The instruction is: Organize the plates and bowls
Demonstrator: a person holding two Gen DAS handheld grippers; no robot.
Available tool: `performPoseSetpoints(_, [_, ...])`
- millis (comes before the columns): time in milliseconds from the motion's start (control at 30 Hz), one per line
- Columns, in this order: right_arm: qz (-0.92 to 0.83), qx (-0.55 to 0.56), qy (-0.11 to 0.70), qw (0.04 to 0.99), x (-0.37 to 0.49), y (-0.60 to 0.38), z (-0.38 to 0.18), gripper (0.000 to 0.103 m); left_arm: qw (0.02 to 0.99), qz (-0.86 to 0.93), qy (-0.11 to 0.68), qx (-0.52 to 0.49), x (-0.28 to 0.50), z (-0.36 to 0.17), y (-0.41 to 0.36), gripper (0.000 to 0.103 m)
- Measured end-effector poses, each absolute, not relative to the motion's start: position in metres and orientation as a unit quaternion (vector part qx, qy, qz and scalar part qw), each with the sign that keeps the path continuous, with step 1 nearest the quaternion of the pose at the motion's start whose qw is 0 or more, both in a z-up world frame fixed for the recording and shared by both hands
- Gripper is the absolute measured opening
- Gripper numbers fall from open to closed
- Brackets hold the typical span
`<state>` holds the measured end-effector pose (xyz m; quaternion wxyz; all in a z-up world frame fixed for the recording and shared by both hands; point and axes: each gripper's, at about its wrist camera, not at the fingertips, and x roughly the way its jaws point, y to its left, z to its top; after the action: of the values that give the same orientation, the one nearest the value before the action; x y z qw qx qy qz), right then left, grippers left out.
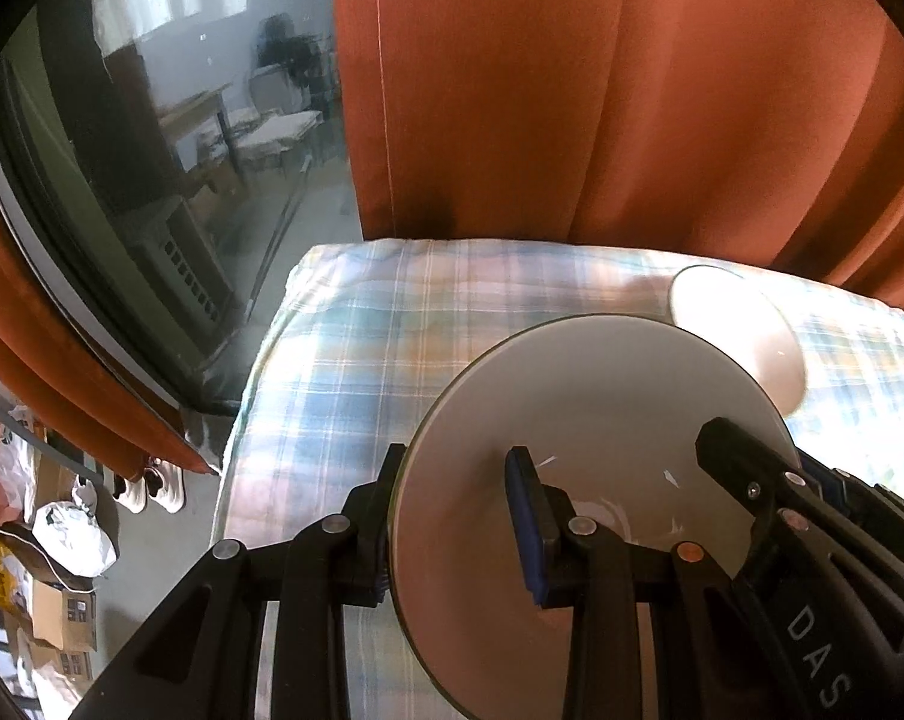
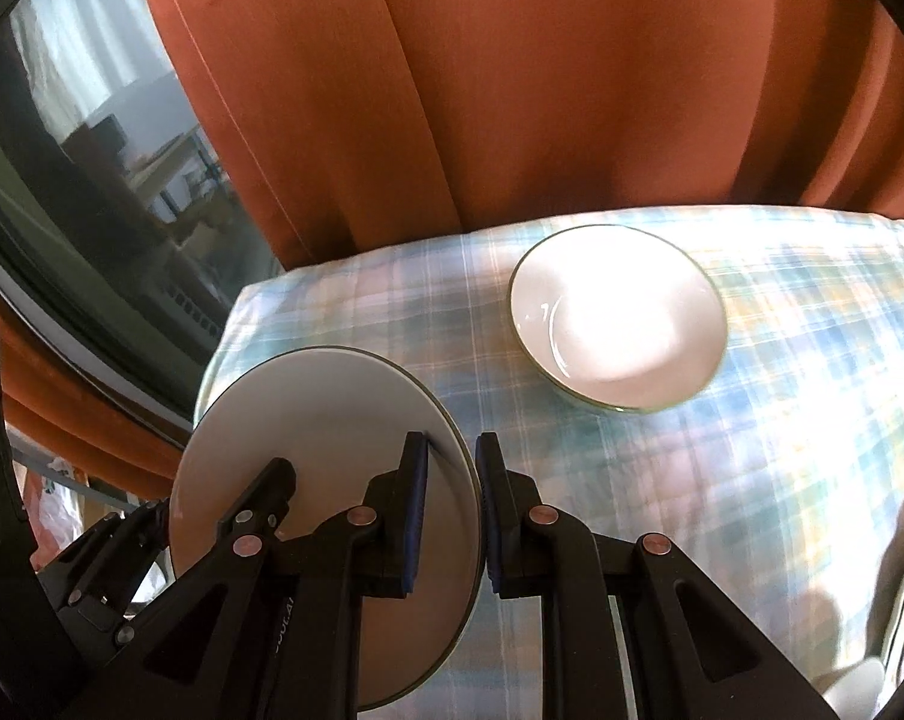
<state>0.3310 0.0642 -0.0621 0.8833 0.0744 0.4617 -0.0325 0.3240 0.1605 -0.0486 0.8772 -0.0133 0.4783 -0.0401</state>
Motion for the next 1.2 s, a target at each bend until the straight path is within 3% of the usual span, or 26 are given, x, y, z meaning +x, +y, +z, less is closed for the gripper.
performPoseSetpoints(500, [-0.077,0.071,0.435,0.894,0.242,0.047,-0.016,0.020,0.883,-0.086,0.460,-0.010,0.250,-0.010,0.132,0.032])
performPoseSetpoints(1200, [-0.029,0.055,0.425,0.903,0.129,-0.057,-0.008,0.020,0.887,-0.043,0.459,-0.022,0.144,0.003,0.025,0.032])
